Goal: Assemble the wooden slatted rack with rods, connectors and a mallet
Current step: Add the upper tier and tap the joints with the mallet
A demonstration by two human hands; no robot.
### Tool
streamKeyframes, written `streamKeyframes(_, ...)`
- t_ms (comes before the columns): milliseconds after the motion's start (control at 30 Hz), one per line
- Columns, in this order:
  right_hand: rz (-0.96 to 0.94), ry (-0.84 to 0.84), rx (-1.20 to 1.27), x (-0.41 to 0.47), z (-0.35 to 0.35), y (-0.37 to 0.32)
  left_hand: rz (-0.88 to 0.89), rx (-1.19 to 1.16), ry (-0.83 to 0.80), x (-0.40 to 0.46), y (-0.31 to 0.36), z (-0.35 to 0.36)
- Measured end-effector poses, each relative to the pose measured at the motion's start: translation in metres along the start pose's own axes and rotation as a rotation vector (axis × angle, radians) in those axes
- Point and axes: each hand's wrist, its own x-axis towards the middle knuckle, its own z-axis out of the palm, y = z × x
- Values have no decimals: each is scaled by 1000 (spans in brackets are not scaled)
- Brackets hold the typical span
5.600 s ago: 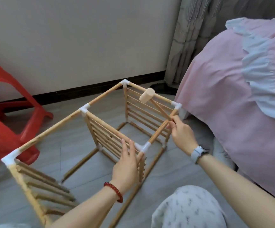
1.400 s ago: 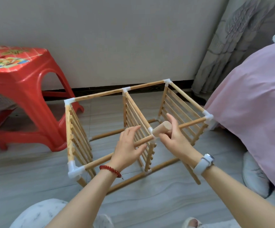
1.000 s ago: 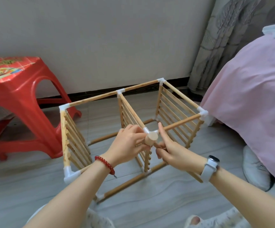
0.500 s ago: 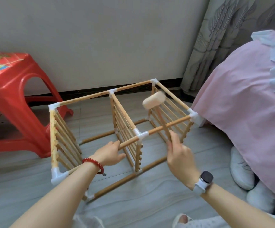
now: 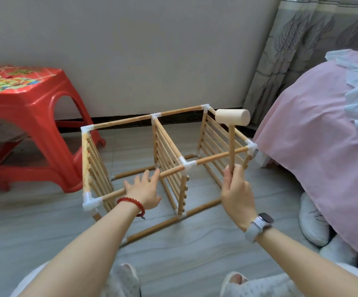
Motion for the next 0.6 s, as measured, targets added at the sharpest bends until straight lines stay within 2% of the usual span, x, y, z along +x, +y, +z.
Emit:
streamKeyframes(67,63,-259,-190,-7,13,4,-14,-21,-6,-8,3,5)
streamKeyframes(100,80,-264,-191,-11,13,9,-14,-38,-24,-15,6,10)
streamKeyframes(133,95,-219,-152,-10,11,8,-8,-42,-31,-19,9,17)
streamKeyframes(200,-77,76,95,-6,4,1,4,-29,-6,-19,9,21)
streamKeyframes(233,-101,109,80,-4,4,-1,3,-24,9,-18,8,17)
streamKeyframes(267,-106,72,45,-6,5,-4,4,-20,23,-15,5,13)
streamKeyframes(333,-20,-249,-232,-14,17,4,15,-25,11,-14,-1,13)
streamKeyframes(367,18,-275,-240,-18,17,9,25,-25,-9,-16,-1,16)
streamKeyframes(400,2,-255,-259,-17,17,12,31,-18,-10,-17,-1,20)
streamKeyframes(467,-120,51,78,-14,14,8,40,10,19,-14,-2,21)
streamKeyframes(500,-103,68,110,-12,14,7,40,12,44,-11,-1,19)
streamKeyframes(533,-76,-17,104,-12,13,4,41,29,69,-10,-1,19)
streamKeyframes(600,37,-338,-164,-15,19,10,47,60,111,-9,-1,18)
